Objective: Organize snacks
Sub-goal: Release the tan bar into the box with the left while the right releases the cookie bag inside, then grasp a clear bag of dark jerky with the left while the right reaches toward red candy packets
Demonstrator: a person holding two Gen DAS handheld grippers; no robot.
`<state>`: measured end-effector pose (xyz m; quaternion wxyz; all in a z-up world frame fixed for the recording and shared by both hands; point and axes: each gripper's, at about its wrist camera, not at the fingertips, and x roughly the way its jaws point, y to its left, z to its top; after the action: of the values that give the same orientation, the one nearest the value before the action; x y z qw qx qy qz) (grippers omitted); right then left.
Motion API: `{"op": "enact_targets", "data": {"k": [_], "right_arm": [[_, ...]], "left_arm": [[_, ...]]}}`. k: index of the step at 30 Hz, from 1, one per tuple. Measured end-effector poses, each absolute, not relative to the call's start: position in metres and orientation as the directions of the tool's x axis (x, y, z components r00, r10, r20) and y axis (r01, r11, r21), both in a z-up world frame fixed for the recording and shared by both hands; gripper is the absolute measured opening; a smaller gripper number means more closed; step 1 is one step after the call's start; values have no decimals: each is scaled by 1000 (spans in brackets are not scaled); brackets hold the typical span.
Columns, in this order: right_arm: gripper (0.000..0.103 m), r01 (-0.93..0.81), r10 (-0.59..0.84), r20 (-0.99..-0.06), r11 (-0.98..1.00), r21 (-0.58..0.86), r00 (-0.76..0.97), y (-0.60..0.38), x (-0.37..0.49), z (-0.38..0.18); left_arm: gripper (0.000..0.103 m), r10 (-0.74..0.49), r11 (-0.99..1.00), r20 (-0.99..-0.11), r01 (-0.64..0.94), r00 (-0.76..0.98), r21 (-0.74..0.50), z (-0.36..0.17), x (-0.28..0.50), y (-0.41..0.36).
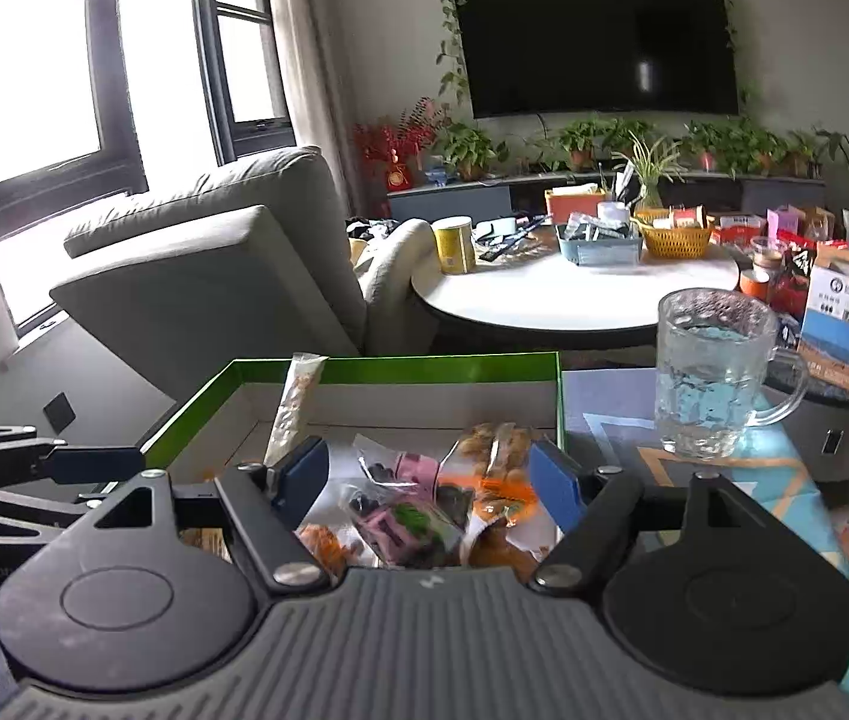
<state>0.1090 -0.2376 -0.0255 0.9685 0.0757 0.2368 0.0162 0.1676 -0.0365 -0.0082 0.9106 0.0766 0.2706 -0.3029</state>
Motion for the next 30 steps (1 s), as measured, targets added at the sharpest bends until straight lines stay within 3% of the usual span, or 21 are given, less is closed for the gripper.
{"op": "enact_targets", "data": {"k": [18, 19, 22, 30], "right_arm": [[34, 25, 65, -514, 986, 165, 856, -251, 58, -45], [34, 31, 60, -521, 986, 164, 851, -252, 58, -47], [34, 47, 54, -532, 984, 174, 845, -255, 55, -51], [34, 47, 79, -549, 976, 212, 832, -256, 56, -60]], "left_arm": [[52, -522, 735, -673, 677, 523, -43, -56, 142, -56], [50, -524, 732, -679, 680, 514, -50, -58, 142, -56], [30, -522, 735, -687, 675, 505, -62, -64, 143, -56], [27, -544, 735, -669, 673, 507, -88, -61, 111, -36]]}}
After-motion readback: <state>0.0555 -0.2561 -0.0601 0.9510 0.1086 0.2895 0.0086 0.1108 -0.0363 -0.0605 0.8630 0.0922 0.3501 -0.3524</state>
